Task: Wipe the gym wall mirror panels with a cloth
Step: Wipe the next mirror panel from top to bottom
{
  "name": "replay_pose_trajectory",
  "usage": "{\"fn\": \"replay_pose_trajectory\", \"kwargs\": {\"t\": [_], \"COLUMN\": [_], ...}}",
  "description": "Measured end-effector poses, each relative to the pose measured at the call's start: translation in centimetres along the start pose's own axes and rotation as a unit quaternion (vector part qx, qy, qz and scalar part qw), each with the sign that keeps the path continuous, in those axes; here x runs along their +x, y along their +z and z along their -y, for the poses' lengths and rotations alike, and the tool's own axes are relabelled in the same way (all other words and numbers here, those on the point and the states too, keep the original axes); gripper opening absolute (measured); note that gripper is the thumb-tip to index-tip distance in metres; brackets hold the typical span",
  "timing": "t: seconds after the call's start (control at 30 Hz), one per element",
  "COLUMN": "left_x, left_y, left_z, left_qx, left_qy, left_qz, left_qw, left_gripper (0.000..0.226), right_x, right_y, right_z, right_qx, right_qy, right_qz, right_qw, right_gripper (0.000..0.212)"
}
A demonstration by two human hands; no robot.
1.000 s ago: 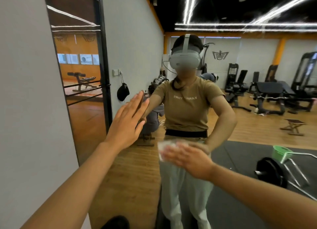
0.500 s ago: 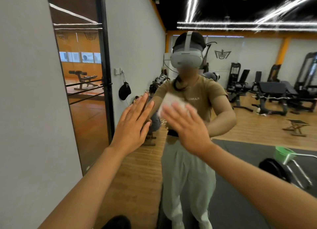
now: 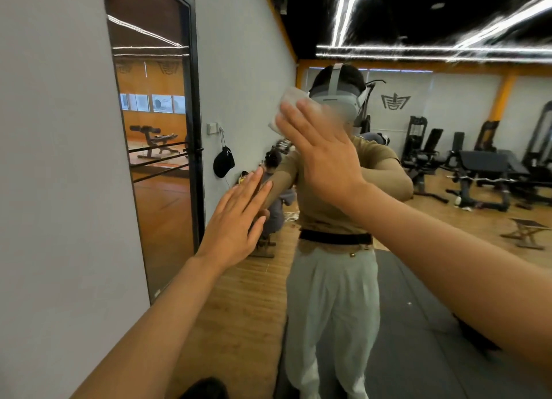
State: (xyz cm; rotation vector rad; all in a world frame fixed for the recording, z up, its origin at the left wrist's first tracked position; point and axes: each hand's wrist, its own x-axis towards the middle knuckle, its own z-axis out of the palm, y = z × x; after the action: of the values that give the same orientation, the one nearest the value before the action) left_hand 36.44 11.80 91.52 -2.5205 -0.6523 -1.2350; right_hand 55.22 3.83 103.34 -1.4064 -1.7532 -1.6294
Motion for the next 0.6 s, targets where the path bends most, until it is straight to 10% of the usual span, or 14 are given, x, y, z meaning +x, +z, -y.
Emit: {"fn": "replay_pose_trajectory", "kwargs": {"t": [0.17,0.4,0.6], "left_x": [-0.3,-0.1,-0.1], "left_y": [-0.1,0.1,0.8], "left_z": [0.2,0.0,-0.7], "left_qx": [-0.028,-0.029,-0.02], "left_qy": [0.0,-0.015,-0.039], "left_qz": [0.001,0.01,0.005], "left_qw": [1.0,0.999,0.999], "left_gripper": [0.071,0.072,0.075], "right_x": [-6.4,-22.2,-17.3], "right_y": [1.9,2.7,1.0], "right_z": [2.5,6.1,3.4], "right_qx": [-0.017,-0.077,-0.01], "right_qy": [-0.071,-0.316,-0.185], "right_qz": [0.026,0.268,0.152], "right_qw": [0.997,0.907,0.971], "right_gripper": [0.075,0.098,0.065]}}
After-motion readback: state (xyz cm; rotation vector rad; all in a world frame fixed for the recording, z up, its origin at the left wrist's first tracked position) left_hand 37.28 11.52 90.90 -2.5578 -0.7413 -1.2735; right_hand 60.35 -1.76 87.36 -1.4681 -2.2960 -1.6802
